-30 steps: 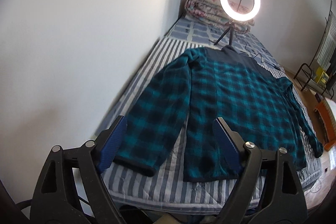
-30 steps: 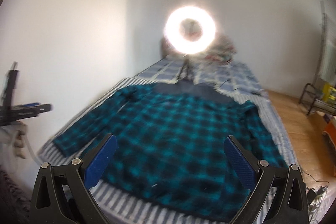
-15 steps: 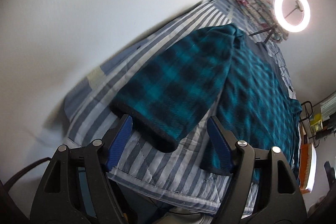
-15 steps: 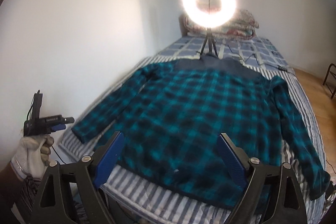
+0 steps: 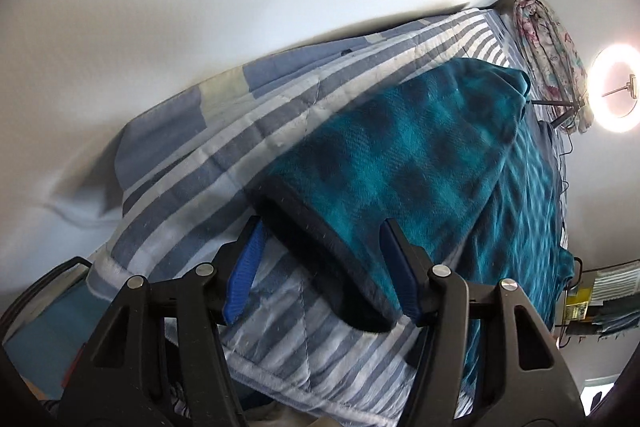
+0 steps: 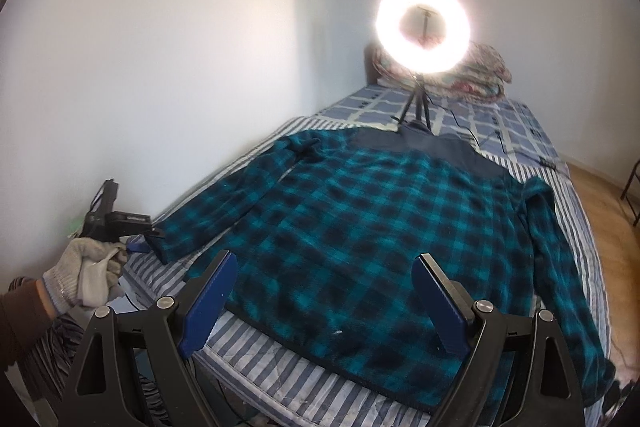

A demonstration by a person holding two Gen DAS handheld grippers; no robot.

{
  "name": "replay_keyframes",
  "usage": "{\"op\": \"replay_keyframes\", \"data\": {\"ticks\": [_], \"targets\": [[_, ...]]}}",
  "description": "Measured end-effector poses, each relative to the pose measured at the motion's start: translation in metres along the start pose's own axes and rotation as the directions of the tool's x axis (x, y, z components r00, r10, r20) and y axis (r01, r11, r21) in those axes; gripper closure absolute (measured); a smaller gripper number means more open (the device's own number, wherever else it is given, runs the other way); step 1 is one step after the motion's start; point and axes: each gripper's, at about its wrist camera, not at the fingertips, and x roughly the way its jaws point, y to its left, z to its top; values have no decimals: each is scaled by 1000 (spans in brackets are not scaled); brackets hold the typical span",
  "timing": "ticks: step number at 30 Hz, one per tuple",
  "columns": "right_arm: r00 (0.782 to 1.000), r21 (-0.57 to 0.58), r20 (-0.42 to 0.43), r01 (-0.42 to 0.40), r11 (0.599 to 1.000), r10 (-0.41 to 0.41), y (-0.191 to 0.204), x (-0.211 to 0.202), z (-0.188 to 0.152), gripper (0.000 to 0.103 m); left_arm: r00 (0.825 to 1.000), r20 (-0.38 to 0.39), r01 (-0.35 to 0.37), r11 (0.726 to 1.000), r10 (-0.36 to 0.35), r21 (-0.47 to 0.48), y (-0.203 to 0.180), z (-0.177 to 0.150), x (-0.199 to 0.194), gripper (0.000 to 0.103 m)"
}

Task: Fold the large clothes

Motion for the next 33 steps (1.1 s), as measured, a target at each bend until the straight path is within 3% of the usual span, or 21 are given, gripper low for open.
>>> {"op": "replay_keyframes", "data": {"ticks": [4,6,8,9,15,18,23,27,33], "targets": [[1000,-40,4,-6,999,7,9,2,1,12,1000,17,-24,998,24,52,-13,1,4,43],[1000,-45,-2,-14,999,14,11,4,1,12,999,27,-38,996,36,82,-20,3,6,64],[1000,-45,-9,-23,999,23,12,5,0,12,999,27,-31,994,29,108,-28,2,9,93],[1000,-44,-13,-26,999,25,12,6,-1,12,999,33,-25,992,21,122,-32,2,8,97],[999,-38,-47,-6,999,5,5,14,-4,13,988,149,-1,953,-47,304,-82,-14,-26,99],[998,-36,-68,9,999,-11,-2,21,-2,14,978,183,14,908,-99,418,-113,-27,-46,100],[991,0,-136,11,1000,-11,-18,47,14,16,971,153,73,835,-185,546,-154,-54,-63,100],[980,17,-196,-13,1000,16,-29,80,39,28,972,107,96,764,-211,638,-177,-80,-63,100],[957,36,-269,-105,994,111,-23,150,97,40,967,35,168,730,-254,662,-187,-99,-63,100]]}}
